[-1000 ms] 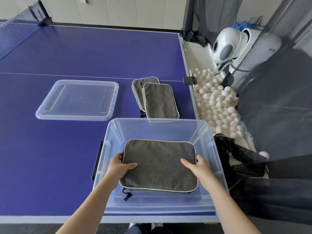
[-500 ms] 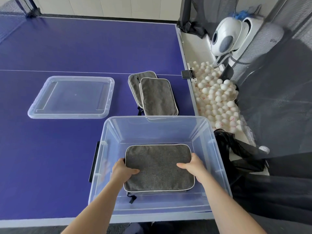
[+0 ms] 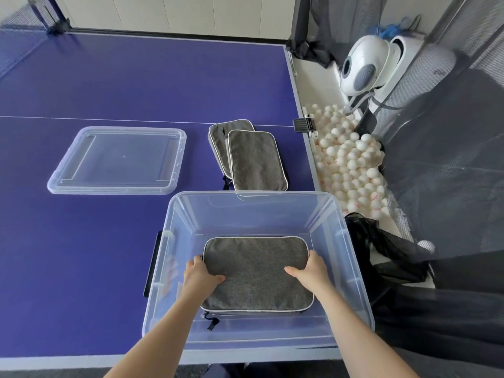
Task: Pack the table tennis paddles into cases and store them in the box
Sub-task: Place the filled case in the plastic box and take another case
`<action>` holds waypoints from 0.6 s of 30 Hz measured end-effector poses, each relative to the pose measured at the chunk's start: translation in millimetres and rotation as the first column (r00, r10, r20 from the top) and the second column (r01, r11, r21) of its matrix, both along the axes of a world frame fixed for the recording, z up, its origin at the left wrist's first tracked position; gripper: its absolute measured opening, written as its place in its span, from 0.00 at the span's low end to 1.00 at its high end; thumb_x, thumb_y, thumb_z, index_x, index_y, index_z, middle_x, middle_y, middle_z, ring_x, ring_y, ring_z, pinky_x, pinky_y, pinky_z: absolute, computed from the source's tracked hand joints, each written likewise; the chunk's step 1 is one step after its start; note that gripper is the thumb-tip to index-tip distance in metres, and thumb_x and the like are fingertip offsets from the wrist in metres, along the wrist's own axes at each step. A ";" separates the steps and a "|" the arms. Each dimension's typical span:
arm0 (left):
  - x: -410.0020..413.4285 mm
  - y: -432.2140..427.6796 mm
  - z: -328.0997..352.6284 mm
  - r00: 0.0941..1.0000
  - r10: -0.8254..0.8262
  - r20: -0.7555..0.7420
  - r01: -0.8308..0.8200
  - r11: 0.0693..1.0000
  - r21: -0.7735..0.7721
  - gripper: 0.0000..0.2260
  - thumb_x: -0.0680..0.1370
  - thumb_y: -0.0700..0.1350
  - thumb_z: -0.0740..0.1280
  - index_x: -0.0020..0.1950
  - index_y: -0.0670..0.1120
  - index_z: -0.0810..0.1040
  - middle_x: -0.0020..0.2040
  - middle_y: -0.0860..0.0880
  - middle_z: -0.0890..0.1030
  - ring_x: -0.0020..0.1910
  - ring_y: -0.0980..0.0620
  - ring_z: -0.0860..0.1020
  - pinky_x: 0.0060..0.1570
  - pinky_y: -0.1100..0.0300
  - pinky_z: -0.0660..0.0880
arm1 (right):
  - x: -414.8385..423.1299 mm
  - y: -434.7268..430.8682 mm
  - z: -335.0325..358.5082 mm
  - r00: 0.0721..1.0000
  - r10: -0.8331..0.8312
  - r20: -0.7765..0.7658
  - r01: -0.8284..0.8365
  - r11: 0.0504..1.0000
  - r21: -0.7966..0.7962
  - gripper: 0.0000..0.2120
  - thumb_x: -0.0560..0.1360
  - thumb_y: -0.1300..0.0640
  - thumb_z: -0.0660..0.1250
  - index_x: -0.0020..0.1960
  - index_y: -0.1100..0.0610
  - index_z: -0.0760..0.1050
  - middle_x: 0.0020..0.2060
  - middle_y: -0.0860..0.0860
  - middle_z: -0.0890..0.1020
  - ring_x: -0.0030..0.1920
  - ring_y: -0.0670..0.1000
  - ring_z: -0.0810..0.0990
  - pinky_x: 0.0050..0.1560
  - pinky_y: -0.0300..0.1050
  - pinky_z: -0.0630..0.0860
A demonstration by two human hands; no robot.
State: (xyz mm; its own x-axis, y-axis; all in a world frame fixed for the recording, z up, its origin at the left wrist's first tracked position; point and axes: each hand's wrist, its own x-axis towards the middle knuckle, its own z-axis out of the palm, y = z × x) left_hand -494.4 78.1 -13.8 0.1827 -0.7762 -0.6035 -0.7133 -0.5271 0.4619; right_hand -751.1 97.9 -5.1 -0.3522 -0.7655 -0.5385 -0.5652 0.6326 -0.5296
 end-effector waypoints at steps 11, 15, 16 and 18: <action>-4.1 -6.7 45.7 0.911 -0.299 0.284 0.378 0.881 -0.284 0.29 0.77 0.51 0.66 0.74 0.45 0.59 0.74 0.49 0.62 0.72 0.47 0.61 0.67 0.54 0.64 | 22.4 -15.1 43.6 0.931 0.251 -0.264 -0.329 0.892 -0.309 0.30 0.78 0.51 0.63 0.74 0.62 0.58 0.69 0.56 0.66 0.71 0.54 0.62 0.69 0.45 0.60; -2.2 -10.8 77.1 0.919 -0.292 0.265 0.384 0.817 -0.431 0.29 0.79 0.51 0.64 0.76 0.45 0.58 0.75 0.49 0.62 0.73 0.49 0.61 0.67 0.55 0.64 | 44.7 -30.7 62.1 0.901 0.323 -0.290 -0.416 0.833 -0.364 0.28 0.78 0.51 0.63 0.74 0.61 0.59 0.69 0.55 0.67 0.71 0.54 0.63 0.67 0.44 0.60; -0.4 -10.5 85.9 0.921 -0.286 0.264 0.381 0.802 -0.461 0.29 0.79 0.51 0.64 0.76 0.45 0.58 0.75 0.49 0.63 0.73 0.49 0.61 0.67 0.55 0.65 | 52.1 -34.3 66.7 0.890 0.350 -0.293 -0.443 0.814 -0.375 0.28 0.78 0.51 0.63 0.74 0.61 0.59 0.70 0.55 0.67 0.71 0.54 0.63 0.67 0.44 0.60; 7.1 -8.6 102.2 0.927 -0.247 0.281 0.364 0.772 -0.521 0.30 0.79 0.52 0.65 0.77 0.46 0.59 0.75 0.50 0.63 0.73 0.49 0.62 0.67 0.55 0.63 | 69.6 -41.3 74.8 0.860 0.419 -0.292 -0.507 0.772 -0.384 0.29 0.79 0.52 0.63 0.74 0.61 0.58 0.70 0.56 0.66 0.71 0.55 0.62 0.68 0.45 0.59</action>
State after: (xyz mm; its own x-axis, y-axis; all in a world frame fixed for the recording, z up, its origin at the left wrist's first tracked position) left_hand -487.3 69.5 88.4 -0.0595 -0.9978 -0.0302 -0.8940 0.0398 0.4463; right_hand -681.5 56.6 69.7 0.0503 -0.9959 -0.0751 -0.8405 -0.0016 -0.5417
